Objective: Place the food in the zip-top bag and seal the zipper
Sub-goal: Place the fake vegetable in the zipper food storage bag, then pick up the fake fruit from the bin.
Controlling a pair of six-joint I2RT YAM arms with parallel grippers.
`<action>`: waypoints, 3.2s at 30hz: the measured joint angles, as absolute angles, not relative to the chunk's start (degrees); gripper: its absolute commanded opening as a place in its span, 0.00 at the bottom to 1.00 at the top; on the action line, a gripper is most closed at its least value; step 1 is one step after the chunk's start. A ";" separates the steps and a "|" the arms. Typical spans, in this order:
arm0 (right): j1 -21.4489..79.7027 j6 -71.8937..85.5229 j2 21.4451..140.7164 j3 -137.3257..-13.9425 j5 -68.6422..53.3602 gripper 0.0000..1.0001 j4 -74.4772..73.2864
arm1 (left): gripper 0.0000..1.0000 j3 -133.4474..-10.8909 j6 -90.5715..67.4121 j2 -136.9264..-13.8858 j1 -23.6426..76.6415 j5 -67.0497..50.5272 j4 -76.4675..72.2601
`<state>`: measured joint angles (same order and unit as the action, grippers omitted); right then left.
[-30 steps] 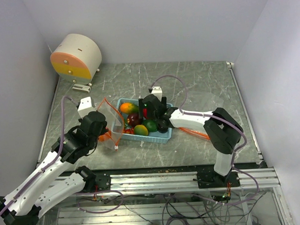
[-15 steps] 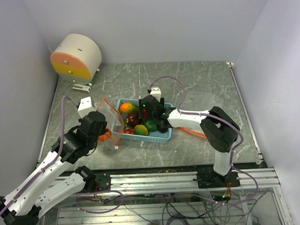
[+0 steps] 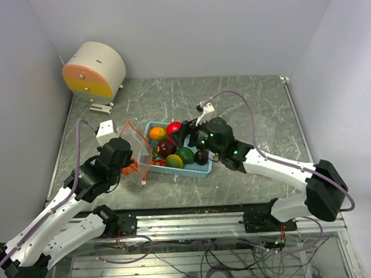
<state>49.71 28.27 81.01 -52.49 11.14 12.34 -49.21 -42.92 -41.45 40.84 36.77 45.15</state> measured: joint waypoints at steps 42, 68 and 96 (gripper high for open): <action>64.36 15.53 94.32 -61.69 5.23 1.00 25.61 | 0.07 -49.95 -42.87 -39.48 40.84 34.50 46.09; 57.47 12.78 100.66 -65.17 24.14 0.96 20.84 | 0.07 -50.98 -47.42 -28.62 40.84 45.76 53.21; 56.77 7.46 125.75 -86.56 31.75 0.71 6.94 | 0.07 -50.98 -47.55 -26.79 40.84 46.09 53.34</action>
